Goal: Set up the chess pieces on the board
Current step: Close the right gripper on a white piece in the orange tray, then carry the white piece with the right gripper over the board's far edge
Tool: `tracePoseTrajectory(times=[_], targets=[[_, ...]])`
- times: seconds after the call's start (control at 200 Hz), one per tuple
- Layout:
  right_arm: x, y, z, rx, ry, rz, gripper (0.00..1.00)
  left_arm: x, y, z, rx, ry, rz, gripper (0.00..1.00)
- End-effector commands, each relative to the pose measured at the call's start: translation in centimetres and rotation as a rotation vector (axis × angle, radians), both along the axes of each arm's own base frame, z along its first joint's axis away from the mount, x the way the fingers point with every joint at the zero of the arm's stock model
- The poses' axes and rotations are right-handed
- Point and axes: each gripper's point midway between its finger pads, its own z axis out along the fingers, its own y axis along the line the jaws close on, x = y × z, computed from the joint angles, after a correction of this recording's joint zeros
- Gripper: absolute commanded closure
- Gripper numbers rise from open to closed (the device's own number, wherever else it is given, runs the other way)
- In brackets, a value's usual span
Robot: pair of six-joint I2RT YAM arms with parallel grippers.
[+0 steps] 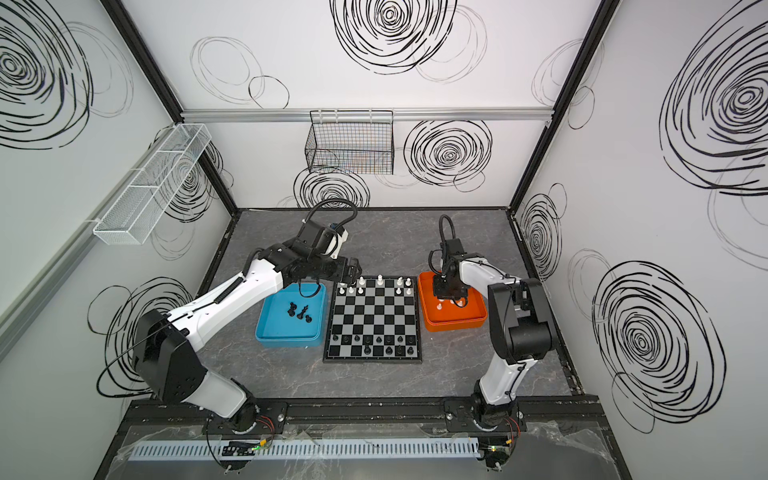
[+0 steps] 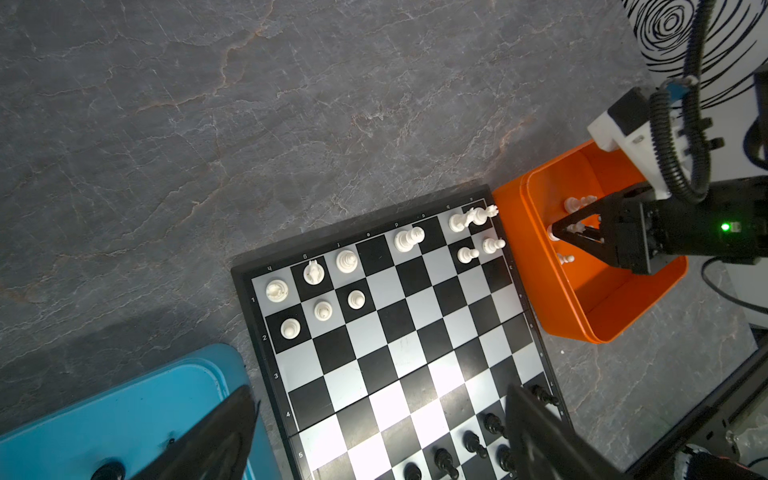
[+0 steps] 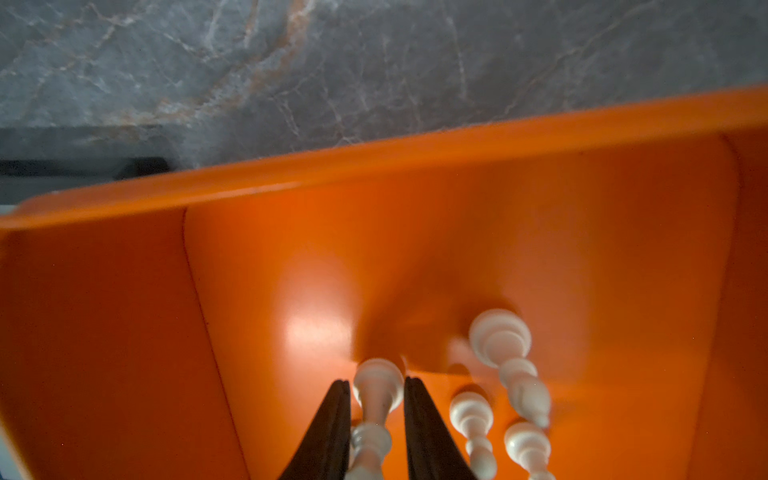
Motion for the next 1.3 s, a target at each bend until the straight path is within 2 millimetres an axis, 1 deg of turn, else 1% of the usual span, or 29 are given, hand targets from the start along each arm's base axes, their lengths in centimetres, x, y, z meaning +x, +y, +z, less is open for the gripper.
tracePoseTrajectory(times=[0.0,0.17,0.365,0.46,0.525,0.605,0.69,0.79,0.881,0.951,1.081,1.141,1.221,1.296], targets=[[0.1,0.0,0.6,-0.012,0.000,0.005,0.75,0.5,0.1,0.2,-0.022,-0.017,0.014,0.04],[0.2,0.0,1.1,-0.016,-0.006,0.009,0.80,0.5,0.1,0.2,-0.022,-0.016,0.014,0.04],[0.7,0.1,2.3,-0.022,-0.020,0.015,0.82,0.5,0.1,0.3,-0.024,-0.017,0.016,0.04],[1.2,0.5,3.5,-0.022,-0.036,0.026,0.83,0.5,0.2,0.4,-0.026,-0.018,0.016,0.04],[1.8,1.0,4.8,-0.020,-0.057,0.040,0.83,0.5,0.3,0.4,-0.023,-0.019,0.019,0.04],[2.9,2.2,6.6,-0.010,-0.090,0.070,0.83,0.7,0.7,0.4,-0.023,-0.019,0.027,0.04],[4.3,4.1,8.7,-0.008,-0.130,0.118,0.83,1.0,1.5,0.6,-0.023,-0.022,0.042,0.04],[5.8,7.1,10.8,-0.008,-0.174,0.182,0.83,1.5,2.8,1.1,-0.018,-0.034,0.067,0.04],[6.8,9.8,11.9,0.000,-0.194,0.233,0.83,1.8,4.4,1.5,-0.013,-0.042,0.097,0.04],[7.5,12.1,12.3,0.010,-0.209,0.269,0.83,2.0,5.8,1.7,-0.009,-0.049,0.125,0.04],[8.2,16.1,12.6,0.029,-0.224,0.331,0.83,2.2,8.5,1.9,-0.013,-0.052,0.181,0.04],[8.2,17.8,12.2,0.027,-0.222,0.364,0.83,2.2,9.7,1.8,-0.012,-0.049,0.204,0.04],[8.0,19.7,11.7,0.027,-0.219,0.399,0.83,2.1,11.1,1.8,-0.015,-0.049,0.232,0.04],[7.6,21.1,10.9,0.025,-0.209,0.426,0.83,2.1,12.0,1.6,-0.015,-0.045,0.250,0.04]])
